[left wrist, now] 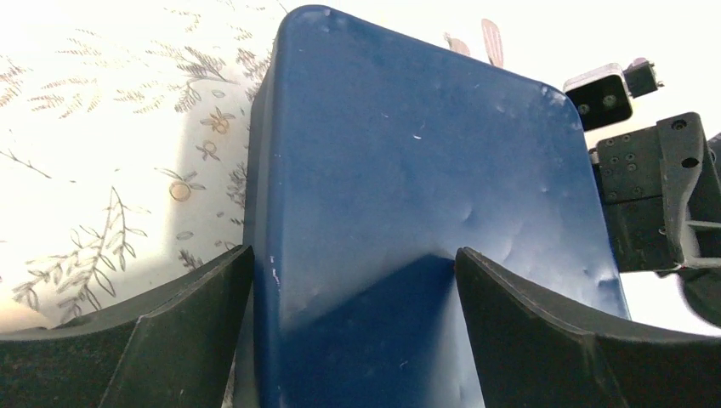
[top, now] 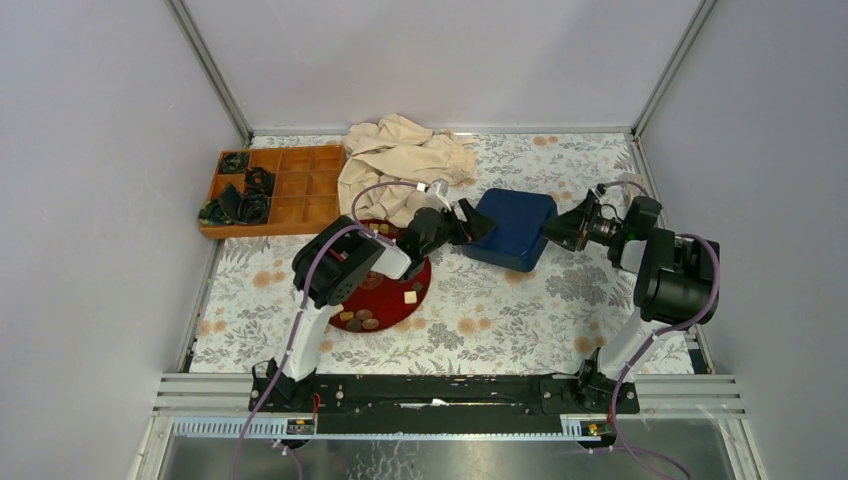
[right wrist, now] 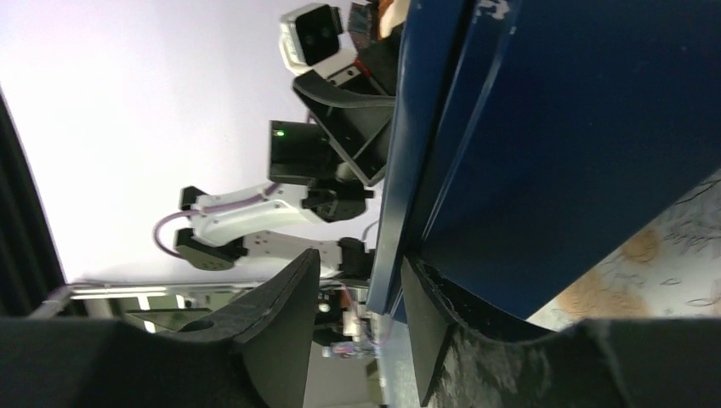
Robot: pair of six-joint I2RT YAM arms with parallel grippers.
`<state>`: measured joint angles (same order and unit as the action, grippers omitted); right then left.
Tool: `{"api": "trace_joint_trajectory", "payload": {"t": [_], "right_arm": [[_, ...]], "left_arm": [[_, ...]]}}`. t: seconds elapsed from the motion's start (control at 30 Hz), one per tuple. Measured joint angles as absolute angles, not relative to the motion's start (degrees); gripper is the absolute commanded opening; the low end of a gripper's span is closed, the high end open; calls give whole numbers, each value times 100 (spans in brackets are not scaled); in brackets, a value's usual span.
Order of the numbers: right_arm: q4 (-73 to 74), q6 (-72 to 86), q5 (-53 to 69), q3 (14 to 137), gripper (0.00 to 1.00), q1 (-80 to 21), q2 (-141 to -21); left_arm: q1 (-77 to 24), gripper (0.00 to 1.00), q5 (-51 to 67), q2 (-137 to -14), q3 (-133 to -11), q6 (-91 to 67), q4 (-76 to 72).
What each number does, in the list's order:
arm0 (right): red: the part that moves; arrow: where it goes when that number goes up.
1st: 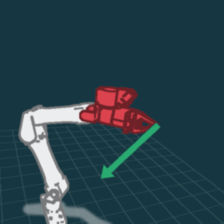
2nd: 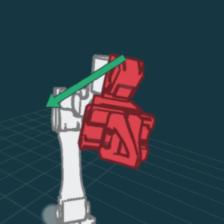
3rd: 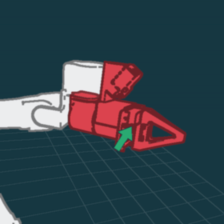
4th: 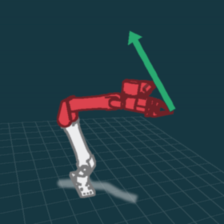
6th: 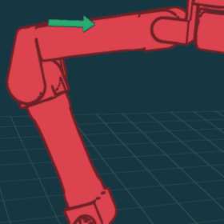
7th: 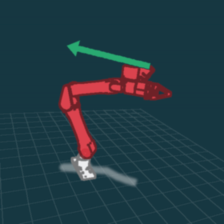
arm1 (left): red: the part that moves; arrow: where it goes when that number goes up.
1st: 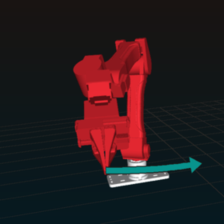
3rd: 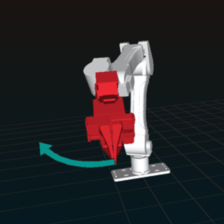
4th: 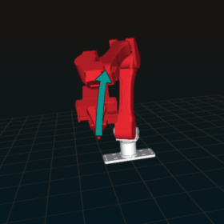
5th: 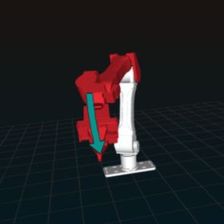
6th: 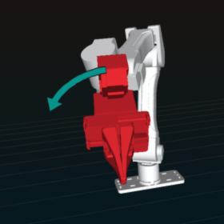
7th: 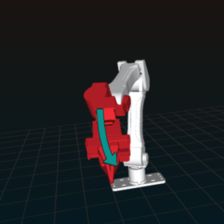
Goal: Pack the chocolate
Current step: Adjust the packing box at the center of the board.
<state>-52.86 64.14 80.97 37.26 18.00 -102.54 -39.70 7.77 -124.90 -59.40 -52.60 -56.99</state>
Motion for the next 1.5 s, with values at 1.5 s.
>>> {"api": "trace_joint_trajectory", "payload": {"t": [1.5], "right_arm": [[-1256, 3575, 7616, 3638, 57, 1072, -10169]], "left_arm": [[-4185, 89, -694, -12586, -6031, -4541, -5944]]}}
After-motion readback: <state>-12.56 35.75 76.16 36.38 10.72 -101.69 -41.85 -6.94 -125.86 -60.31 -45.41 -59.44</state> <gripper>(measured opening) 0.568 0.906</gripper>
